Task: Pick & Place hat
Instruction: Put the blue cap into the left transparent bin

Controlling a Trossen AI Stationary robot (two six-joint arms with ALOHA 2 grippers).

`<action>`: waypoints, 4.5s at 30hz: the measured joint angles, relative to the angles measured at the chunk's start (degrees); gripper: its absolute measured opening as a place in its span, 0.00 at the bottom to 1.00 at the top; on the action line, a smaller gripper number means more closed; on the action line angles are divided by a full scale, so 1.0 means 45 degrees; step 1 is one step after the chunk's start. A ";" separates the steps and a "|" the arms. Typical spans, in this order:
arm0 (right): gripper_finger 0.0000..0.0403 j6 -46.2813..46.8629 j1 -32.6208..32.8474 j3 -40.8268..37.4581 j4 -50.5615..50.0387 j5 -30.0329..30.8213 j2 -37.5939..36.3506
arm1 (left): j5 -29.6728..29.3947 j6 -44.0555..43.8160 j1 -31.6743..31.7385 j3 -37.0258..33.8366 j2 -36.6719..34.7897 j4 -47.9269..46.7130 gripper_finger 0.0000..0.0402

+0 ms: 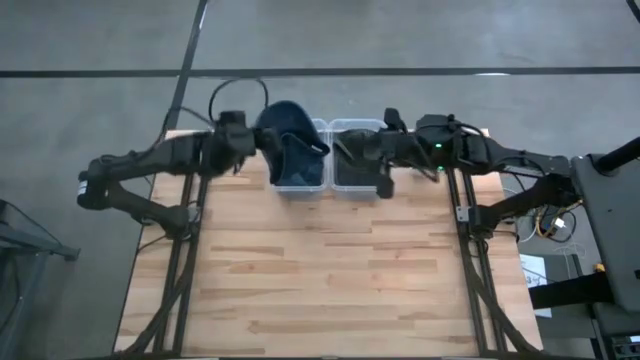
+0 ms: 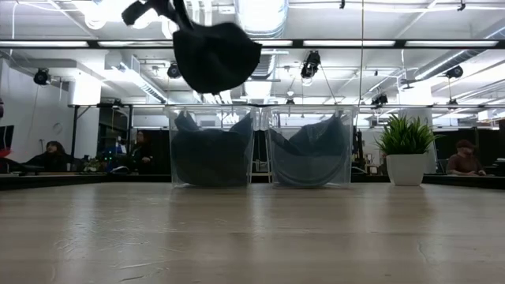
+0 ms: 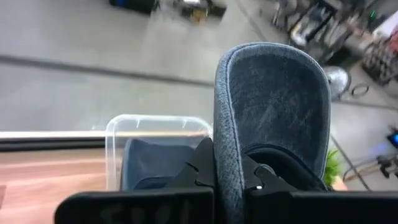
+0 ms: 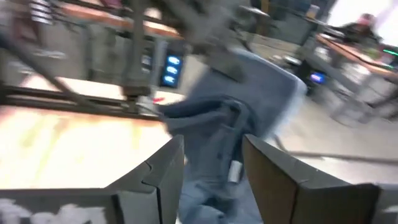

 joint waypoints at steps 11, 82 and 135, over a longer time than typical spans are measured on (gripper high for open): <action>0.36 0.1384 -0.0256 -0.2441 0.0787 -0.1853 -0.2886 | 0.8323 0.3206 0.5544 0.0000 0.0836 0.1344 0.01; 0.33 0.3399 -0.0251 -0.6005 0.2729 -0.1858 -0.6149 | 1.5466 0.5170 0.9023 0.0008 0.5265 0.1425 0.12; 0.33 0.3759 -0.0256 -0.5995 0.2734 -0.1861 -0.6159 | 1.3756 0.5015 0.8027 0.0682 0.4361 0.2804 0.38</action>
